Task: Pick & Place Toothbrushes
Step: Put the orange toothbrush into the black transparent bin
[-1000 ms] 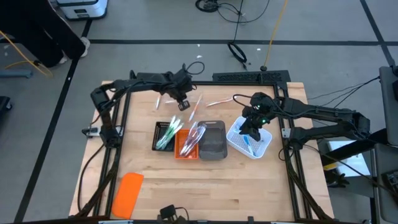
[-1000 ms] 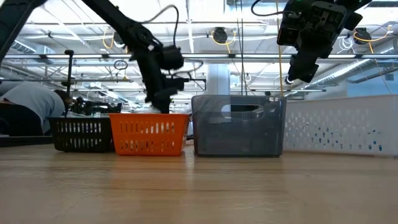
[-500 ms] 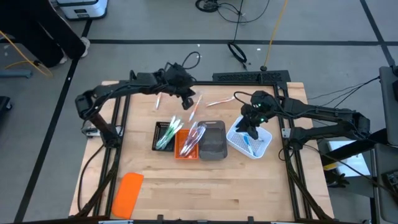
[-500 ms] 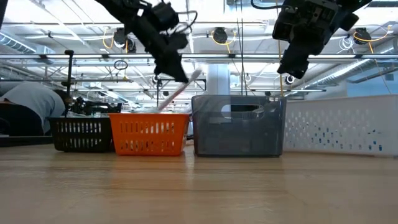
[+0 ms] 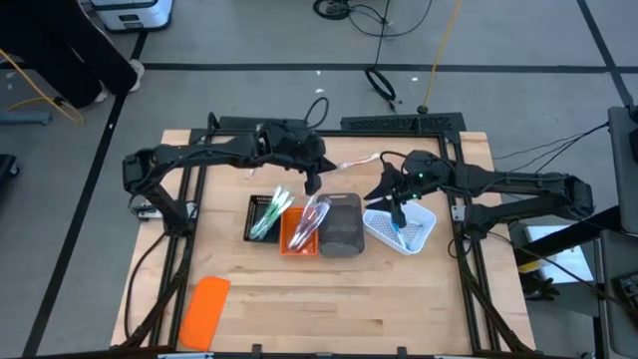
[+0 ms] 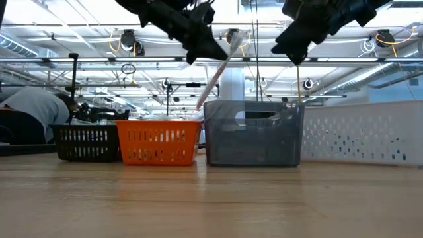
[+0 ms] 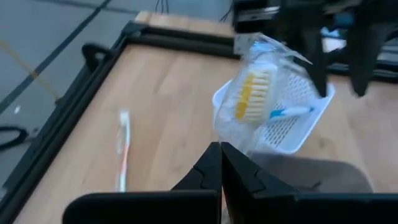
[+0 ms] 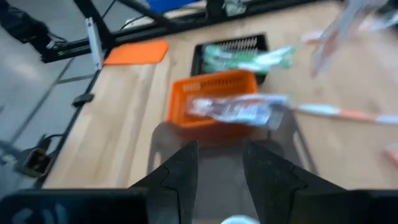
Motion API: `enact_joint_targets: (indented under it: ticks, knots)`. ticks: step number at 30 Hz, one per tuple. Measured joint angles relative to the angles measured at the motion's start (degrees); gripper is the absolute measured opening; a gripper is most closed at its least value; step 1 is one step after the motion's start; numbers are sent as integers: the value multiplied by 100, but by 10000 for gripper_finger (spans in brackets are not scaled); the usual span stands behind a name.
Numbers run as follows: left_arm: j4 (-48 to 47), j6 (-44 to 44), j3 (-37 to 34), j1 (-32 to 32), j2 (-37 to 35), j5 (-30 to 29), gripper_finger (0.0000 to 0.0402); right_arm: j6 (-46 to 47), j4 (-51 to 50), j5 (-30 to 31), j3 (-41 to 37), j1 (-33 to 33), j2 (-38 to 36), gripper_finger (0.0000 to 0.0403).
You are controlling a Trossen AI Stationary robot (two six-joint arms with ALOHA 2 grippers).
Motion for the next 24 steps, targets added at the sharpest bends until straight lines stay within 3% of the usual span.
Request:
enact_joint_targets:
  ticks: [9, 14, 18, 24]
  knots:
    - [728, 16, 0, -537, 0, -62, 0, -106, 734, 377, 0, 278, 4, 116]
    - [899, 60, 0, -748, 0, -152, 0, -228, 1012, 929, -2, 431, 4, 116]
    - [896, 146, 0, -889, 0, -543, 0, -279, 1322, 922, -2, 516, 4, 116]
    - [898, 164, 0, -1025, 0, -622, 0, -381, 1831, 928, -2, 519, 75, 116]
